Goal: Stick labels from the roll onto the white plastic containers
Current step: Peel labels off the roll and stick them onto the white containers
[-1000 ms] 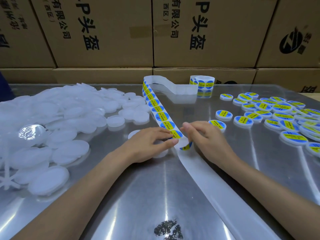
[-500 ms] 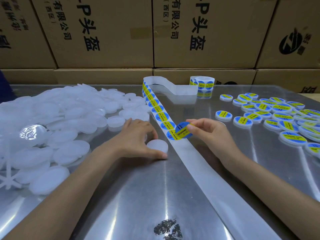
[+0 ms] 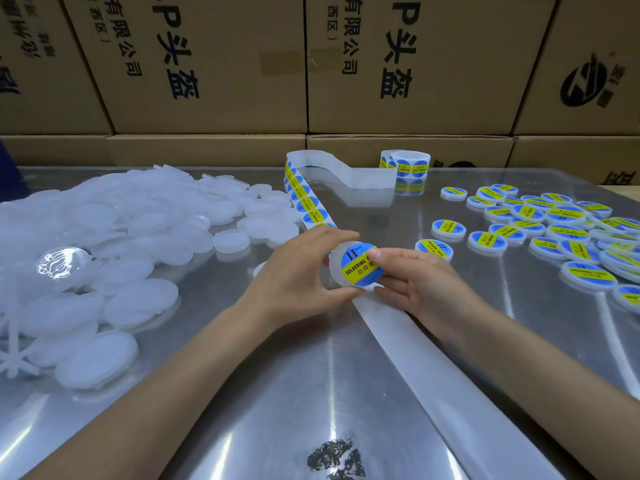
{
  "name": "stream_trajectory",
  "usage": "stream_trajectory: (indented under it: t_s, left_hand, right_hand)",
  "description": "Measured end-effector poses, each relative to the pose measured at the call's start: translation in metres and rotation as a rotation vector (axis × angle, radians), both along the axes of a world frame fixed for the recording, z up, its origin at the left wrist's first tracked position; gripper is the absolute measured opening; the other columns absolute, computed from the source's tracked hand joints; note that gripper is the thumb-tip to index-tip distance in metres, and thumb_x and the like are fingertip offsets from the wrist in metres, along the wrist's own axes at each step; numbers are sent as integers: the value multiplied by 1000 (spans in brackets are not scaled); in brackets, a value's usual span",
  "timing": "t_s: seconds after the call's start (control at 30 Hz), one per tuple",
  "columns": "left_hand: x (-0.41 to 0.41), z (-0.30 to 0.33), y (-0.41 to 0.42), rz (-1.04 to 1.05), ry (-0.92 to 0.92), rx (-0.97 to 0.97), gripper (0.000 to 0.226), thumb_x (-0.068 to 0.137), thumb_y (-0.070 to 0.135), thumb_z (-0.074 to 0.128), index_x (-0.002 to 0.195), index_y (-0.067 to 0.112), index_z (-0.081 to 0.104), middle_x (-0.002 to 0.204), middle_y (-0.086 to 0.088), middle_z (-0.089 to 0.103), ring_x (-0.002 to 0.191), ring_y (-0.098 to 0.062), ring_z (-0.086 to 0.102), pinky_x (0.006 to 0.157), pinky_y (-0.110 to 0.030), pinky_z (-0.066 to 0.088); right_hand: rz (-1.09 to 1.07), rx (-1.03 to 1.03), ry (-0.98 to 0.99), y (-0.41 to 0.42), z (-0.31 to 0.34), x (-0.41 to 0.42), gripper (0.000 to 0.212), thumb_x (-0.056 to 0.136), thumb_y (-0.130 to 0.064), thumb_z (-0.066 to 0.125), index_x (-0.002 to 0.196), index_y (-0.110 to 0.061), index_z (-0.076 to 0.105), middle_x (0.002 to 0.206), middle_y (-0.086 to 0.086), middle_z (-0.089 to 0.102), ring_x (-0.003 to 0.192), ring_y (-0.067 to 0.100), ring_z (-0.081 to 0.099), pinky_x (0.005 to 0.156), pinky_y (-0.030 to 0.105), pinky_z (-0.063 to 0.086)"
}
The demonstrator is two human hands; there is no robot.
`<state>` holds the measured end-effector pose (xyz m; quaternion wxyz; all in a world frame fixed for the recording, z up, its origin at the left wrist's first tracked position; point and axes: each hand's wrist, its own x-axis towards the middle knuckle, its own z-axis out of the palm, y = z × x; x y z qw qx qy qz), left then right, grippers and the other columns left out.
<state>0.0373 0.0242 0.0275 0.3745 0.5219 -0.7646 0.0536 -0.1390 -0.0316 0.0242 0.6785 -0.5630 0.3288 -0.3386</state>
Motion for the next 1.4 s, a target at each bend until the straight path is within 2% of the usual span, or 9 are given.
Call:
stream_trajectory:
  t_s: [0.2,0.57,0.8,0.97,1.03,1.2,1.3,1.37,1.4]
  left_hand:
    - [-4,2,2,12,27,-30,62,68,30,84,121,12,59,112,3,66,75,-5,51,78,-27,49]
    - [-7,1,2,27,-8,-31,68,70,38,81,128,14,55,118,7,64,81,-1,51,86,-22,46]
    - [-11,3,4,26,26,-36,70,68,37,83,128,13,55,116,6,65,76,-4,52,84,-23,46]
    - [-15,5,6,41,115,-36,71,65,39,85,126,17,57,106,10,66,73,-3,51,77,-21,46]
    - [-16,6,6,47,150,-35,72,64,42,85,126,20,57,104,12,66,72,-1,52,76,-19,46]
    - [-20,11,9,52,225,-66,72,61,45,84,123,19,58,99,12,67,72,-8,57,75,-26,50]
    - [-19,12,10,49,219,-74,71,60,42,86,121,16,59,99,11,68,72,-6,57,75,-21,49]
    - [-18,12,11,58,181,-68,73,60,41,87,122,16,59,101,10,68,71,0,54,76,-17,46]
    - [-19,12,11,62,174,-63,73,60,41,87,123,16,59,102,10,68,71,0,54,76,-19,47]
  right_hand:
    - [-19,29,0,1,0,0,16,82,-27,66,91,-15,71,97,5,74,93,12,70,92,30,48]
    - [-71,38,11,2,1,1,28,75,-33,68,97,-16,71,97,1,75,93,10,69,93,30,46]
    - [-113,9,4,7,3,3,13,83,-25,65,90,-15,71,94,6,75,90,14,68,97,31,44]
    - [-164,-11,-71,11,5,5,11,84,-18,65,89,-8,70,95,13,73,85,19,66,84,24,51]
    - [-188,-47,-101,13,6,7,10,83,-15,66,88,-7,70,93,14,73,82,19,67,78,22,53]
    - [-317,-286,-24,17,4,11,4,84,-16,68,87,-15,67,90,9,73,79,16,68,80,33,53]
    - [-254,-341,-49,17,6,11,25,85,-13,66,107,-24,61,90,7,74,80,16,70,77,33,53]
    - [-196,-281,-53,12,7,7,62,85,-13,66,134,-37,37,94,7,74,85,17,69,80,32,55]
    - [-185,-262,-23,11,8,5,68,85,-17,66,136,-41,29,92,4,75,82,15,69,77,29,56]
